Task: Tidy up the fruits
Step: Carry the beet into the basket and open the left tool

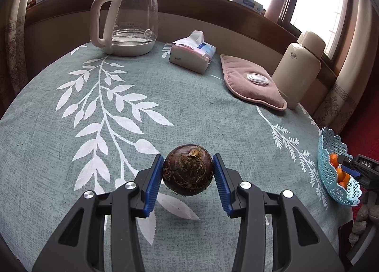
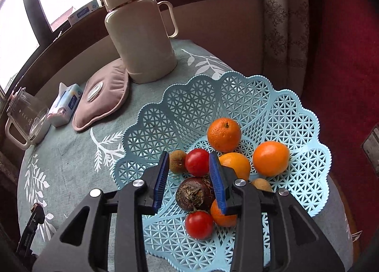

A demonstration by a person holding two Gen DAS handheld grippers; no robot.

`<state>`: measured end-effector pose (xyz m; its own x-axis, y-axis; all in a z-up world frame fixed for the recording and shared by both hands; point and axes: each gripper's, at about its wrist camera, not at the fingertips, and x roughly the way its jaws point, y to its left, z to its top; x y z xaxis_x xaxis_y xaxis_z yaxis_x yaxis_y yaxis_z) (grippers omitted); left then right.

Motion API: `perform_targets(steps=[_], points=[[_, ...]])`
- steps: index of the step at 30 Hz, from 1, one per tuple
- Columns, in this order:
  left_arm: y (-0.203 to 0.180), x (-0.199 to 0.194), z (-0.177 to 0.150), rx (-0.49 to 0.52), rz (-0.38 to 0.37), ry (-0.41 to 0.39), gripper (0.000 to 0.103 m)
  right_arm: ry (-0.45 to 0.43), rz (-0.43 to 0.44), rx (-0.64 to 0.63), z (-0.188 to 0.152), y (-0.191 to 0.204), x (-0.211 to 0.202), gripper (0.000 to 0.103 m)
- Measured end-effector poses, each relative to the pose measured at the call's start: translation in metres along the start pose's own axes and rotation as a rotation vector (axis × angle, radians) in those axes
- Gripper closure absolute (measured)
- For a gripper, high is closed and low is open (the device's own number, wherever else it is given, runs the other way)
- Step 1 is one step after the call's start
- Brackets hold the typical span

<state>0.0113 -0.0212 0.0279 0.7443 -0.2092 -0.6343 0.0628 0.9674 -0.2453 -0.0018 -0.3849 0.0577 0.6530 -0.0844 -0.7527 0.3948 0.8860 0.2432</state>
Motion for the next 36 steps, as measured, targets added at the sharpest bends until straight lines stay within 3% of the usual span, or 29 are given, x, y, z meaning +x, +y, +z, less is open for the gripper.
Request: perform_targets(steps=[7,11,18,36], points=[[-0.002,-0.001,-0.001,0.004,-0.004,-0.004,0.060,-0.035,0.020,0.008,-0.005,-0.003,-0.018,0.066],[-0.004,-0.002,-0.001,0.008,-0.010,-0.006,0.060,-0.078,0.014,0.016,-0.011,-0.010,-0.035,0.056],[-0.009,-0.005,0.000,0.028,-0.023,-0.020,0.060,-0.109,0.009,0.042,-0.025,-0.029,-0.055,0.055],[-0.076,-0.020,0.001,0.200,-0.030,-0.053,0.060,-0.124,0.058,0.052,-0.043,-0.054,-0.066,0.054]])
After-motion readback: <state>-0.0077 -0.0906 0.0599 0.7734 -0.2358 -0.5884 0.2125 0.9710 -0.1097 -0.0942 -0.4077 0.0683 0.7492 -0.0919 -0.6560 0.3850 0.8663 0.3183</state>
